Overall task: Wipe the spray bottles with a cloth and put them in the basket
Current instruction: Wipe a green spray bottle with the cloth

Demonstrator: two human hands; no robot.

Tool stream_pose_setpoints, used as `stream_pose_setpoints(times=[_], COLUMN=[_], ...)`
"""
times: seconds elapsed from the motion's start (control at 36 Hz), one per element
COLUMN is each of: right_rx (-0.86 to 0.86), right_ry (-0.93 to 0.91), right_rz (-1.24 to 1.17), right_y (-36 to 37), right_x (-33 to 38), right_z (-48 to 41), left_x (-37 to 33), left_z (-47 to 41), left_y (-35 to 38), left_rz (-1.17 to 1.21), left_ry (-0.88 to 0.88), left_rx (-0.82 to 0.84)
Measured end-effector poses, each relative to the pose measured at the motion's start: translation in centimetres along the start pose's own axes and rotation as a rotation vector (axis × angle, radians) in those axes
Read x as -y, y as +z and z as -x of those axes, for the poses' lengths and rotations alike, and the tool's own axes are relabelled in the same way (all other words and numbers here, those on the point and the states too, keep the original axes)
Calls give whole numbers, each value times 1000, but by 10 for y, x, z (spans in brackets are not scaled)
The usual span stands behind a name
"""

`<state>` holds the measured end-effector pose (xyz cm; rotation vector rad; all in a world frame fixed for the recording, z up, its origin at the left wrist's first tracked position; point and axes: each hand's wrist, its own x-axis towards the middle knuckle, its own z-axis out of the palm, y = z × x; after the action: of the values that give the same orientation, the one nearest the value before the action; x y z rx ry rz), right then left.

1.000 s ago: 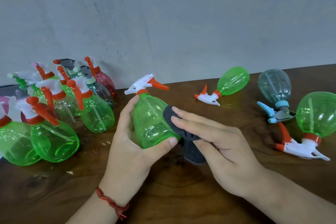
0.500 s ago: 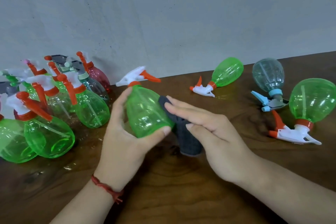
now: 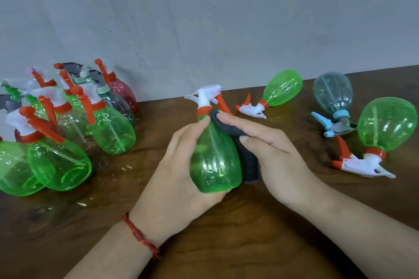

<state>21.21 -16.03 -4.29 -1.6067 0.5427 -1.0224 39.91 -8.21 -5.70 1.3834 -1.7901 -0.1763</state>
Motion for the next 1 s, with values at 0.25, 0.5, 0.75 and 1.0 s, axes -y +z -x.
stream_pose_setpoints(times=[0.25,0.5,0.75,1.0], right_rx=[54,141,52,15], right_ry=[-192,-308,-235,-12], right_rz=[399,527,405,-108], right_y=[1,4,3,-2], right_x=[-6,-3,-6,0], right_z=[5,12,7,-1], left_x=[-2,8,-5,-13], left_z=[4,-3,7,8], left_y=[0,-4,2,3], left_rz=[-35,222,74,150], left_ry=[-130,-423,-219,-93], left_rx=[-106,-230,-140,-81])
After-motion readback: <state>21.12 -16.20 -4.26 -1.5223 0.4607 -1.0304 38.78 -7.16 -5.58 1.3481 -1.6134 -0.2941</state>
